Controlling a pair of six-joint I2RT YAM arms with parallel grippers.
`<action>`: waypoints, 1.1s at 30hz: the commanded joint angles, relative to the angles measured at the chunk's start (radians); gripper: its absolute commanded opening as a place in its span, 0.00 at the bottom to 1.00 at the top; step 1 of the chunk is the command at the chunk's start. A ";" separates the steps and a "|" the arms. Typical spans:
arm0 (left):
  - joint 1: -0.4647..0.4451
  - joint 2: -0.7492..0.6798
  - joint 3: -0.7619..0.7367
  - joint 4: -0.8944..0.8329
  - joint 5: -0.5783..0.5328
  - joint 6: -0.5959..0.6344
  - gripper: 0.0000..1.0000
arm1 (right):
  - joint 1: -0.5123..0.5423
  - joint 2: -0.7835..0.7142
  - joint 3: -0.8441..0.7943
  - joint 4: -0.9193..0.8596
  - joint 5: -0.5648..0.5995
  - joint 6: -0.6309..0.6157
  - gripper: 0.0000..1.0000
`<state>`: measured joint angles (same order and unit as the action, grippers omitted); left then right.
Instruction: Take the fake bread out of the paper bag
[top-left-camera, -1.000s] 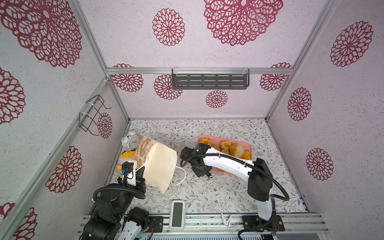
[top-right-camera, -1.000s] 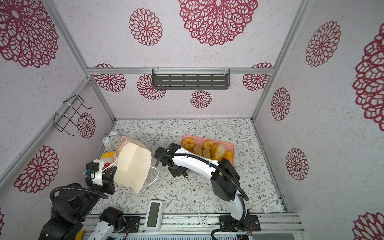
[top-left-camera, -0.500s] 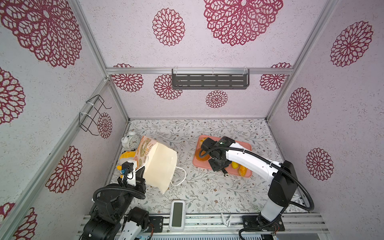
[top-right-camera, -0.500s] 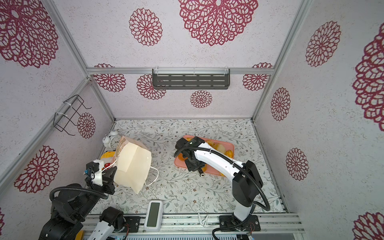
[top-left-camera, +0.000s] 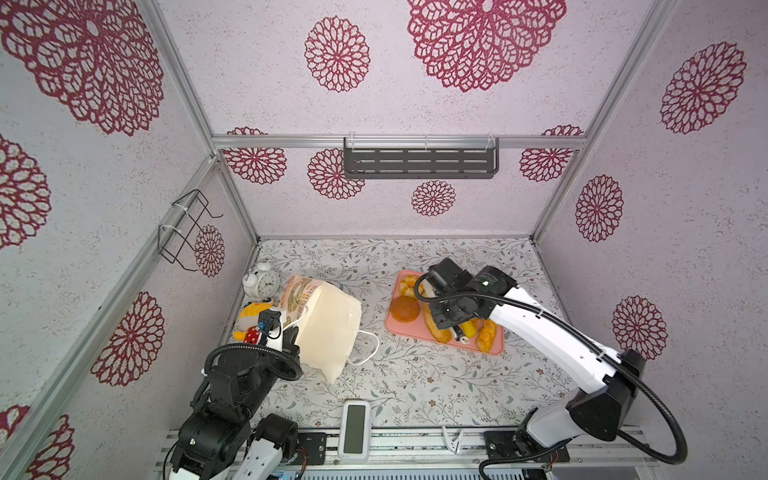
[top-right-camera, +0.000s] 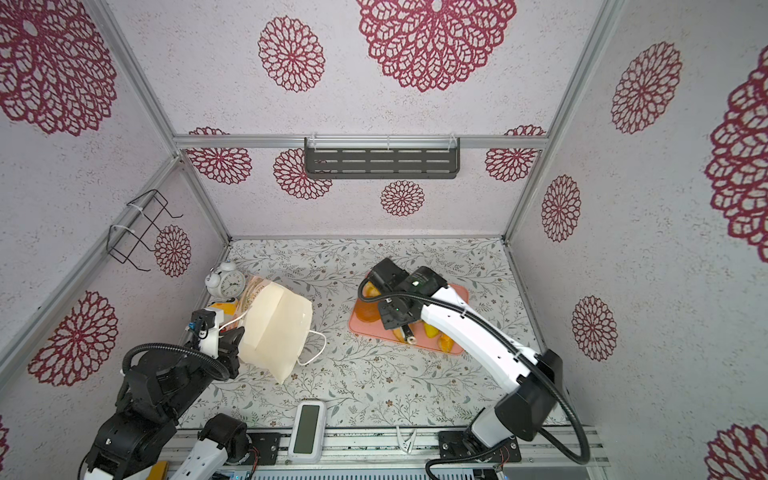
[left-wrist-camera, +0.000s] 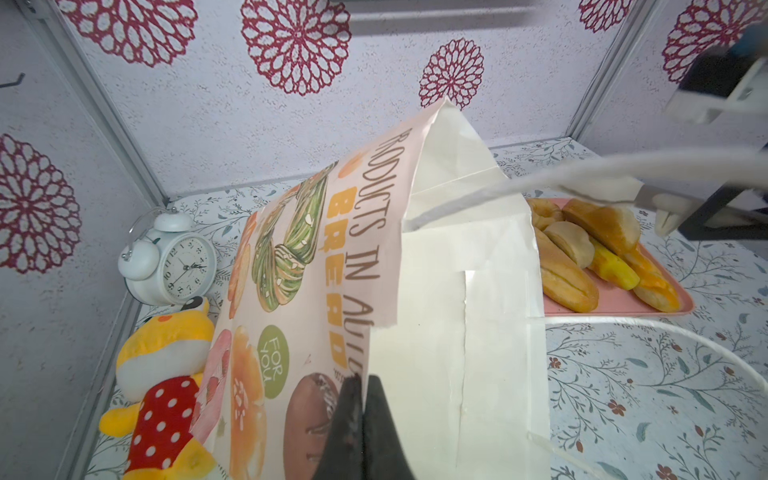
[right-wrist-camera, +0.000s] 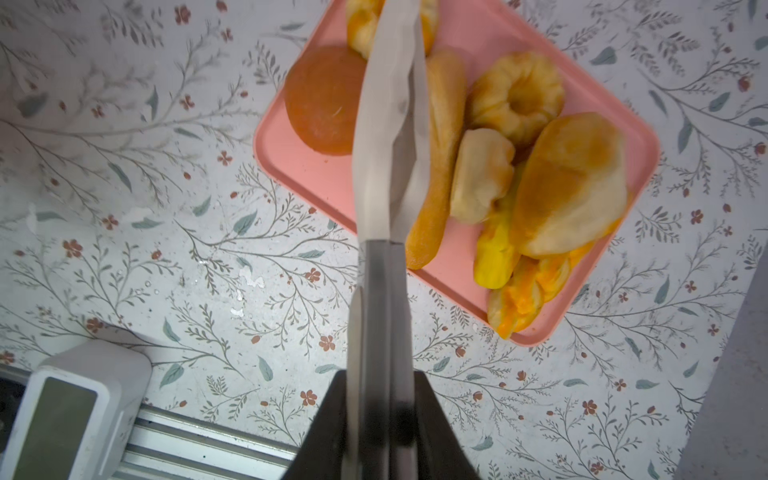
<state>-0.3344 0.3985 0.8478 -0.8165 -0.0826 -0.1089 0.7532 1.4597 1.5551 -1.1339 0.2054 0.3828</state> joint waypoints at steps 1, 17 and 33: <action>0.008 0.023 0.035 0.076 0.038 -0.015 0.00 | -0.140 -0.105 -0.075 0.090 -0.001 -0.044 0.05; 0.008 -0.030 -0.003 0.163 0.430 0.051 0.00 | -0.528 -0.538 -0.565 0.733 -0.112 -0.150 0.00; 0.010 0.292 0.241 0.234 -0.223 -0.407 0.18 | -0.631 -0.533 -0.628 0.843 -0.155 -0.129 0.00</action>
<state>-0.3321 0.6373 1.0252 -0.6209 -0.1329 -0.3508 0.1387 0.9363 0.9100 -0.3710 0.0753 0.2626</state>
